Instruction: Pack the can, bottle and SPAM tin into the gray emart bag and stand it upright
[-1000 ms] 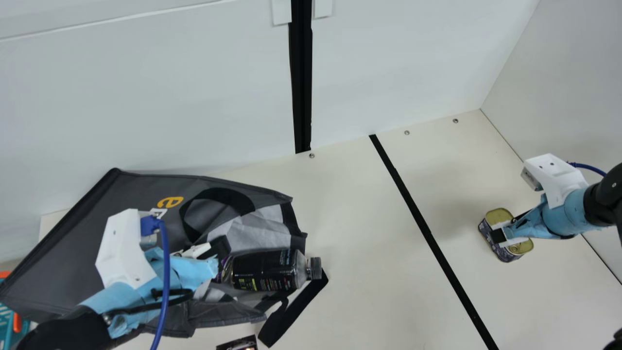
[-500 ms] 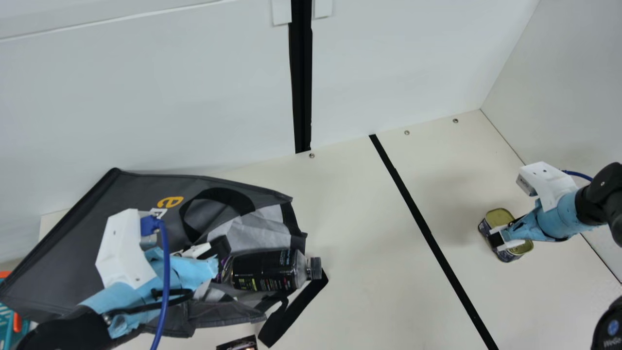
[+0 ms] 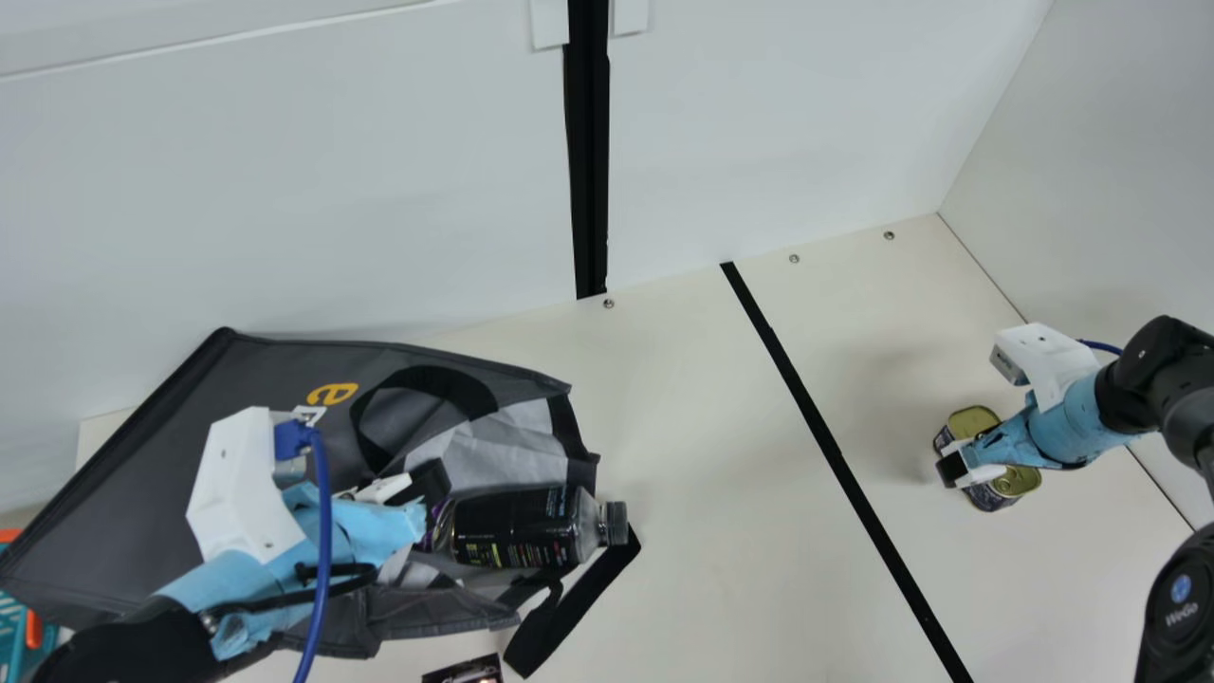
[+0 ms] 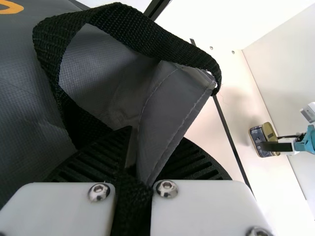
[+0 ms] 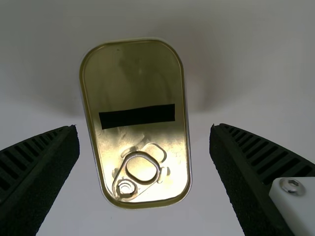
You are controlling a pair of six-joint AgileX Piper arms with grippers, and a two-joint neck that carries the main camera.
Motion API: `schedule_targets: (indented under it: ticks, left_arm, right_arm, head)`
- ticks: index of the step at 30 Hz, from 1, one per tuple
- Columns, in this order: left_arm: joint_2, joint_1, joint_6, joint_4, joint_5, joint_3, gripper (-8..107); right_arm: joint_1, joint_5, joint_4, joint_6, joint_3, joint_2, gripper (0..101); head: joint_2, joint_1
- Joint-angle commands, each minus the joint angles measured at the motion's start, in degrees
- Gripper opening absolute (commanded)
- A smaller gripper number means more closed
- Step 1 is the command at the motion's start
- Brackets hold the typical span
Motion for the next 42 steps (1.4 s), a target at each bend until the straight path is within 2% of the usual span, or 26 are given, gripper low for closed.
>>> schedule_targets:
  ticks: [1, 3, 17, 29, 42]
  left_arm:
    - [0.00, 0.00, 0.00, 0.00, 0.00, 0.00, -8]
    - [0.00, 0.00, 0.00, 0.00, 0.00, 0.00, -8]
    - [0.00, 0.00, 0.00, 0.00, 0.00, 0.00, -8]
    - [0.00, 0.00, 0.00, 0.00, 0.00, 0.00, -8]
    - [0.00, 0.00, 0.00, 0.00, 0.00, 0.00, -8]
  right_arm:
    - [0.18, 0.03, -0.11, 0.13, -0.16, 0.48, 95]
    - [0.35, 0.03, -0.17, 0.27, -0.38, 0.98, 95]
    - [1.02, 0.37, 0.98, -0.41, -1.05, 1.72, 2]
    - [2.70, 1.61, 4.76, -3.38, -1.25, -2.36, 0]
    - [7.72, 2.65, 7.34, -6.32, 0.12, -7.79, 0]
  head:
    - [-0.05, -1.30]
    - [-0.05, -1.30]
    - [-0.05, -1.30]
    - [-0.05, -1.30]
    - [-0.05, -1.30]
